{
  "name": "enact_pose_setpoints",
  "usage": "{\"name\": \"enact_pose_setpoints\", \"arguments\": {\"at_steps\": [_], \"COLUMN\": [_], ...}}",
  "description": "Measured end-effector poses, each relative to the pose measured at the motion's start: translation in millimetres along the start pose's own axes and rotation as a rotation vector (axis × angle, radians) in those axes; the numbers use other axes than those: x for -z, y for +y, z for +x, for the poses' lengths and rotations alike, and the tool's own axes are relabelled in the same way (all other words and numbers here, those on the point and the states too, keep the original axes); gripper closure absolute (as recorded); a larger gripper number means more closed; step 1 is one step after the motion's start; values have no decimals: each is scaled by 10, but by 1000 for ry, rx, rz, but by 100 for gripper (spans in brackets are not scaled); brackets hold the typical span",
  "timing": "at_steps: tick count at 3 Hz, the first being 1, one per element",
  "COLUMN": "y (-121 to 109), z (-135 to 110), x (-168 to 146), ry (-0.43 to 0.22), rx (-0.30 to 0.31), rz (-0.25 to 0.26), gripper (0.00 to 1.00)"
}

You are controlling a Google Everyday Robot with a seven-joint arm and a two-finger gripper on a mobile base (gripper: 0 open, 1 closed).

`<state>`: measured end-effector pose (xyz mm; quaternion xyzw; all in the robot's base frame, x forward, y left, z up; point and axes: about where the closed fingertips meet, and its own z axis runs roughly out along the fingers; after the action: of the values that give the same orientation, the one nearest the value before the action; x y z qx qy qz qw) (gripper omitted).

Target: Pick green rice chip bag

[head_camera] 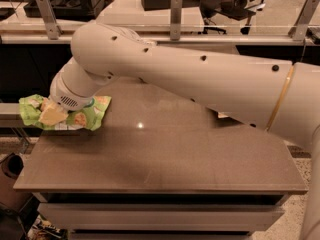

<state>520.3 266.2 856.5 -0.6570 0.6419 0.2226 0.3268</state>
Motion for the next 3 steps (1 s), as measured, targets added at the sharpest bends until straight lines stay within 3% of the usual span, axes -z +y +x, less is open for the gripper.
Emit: {"name": "enact_pose_setpoints", "arguments": {"at_steps": [2,3], "y": [-2,-65], "z": [-18,-33], "x": [22,133], "ry": [-28,-117], "rx": [8,30], "rz": [-8,-21], "gripper": [100,100]}}
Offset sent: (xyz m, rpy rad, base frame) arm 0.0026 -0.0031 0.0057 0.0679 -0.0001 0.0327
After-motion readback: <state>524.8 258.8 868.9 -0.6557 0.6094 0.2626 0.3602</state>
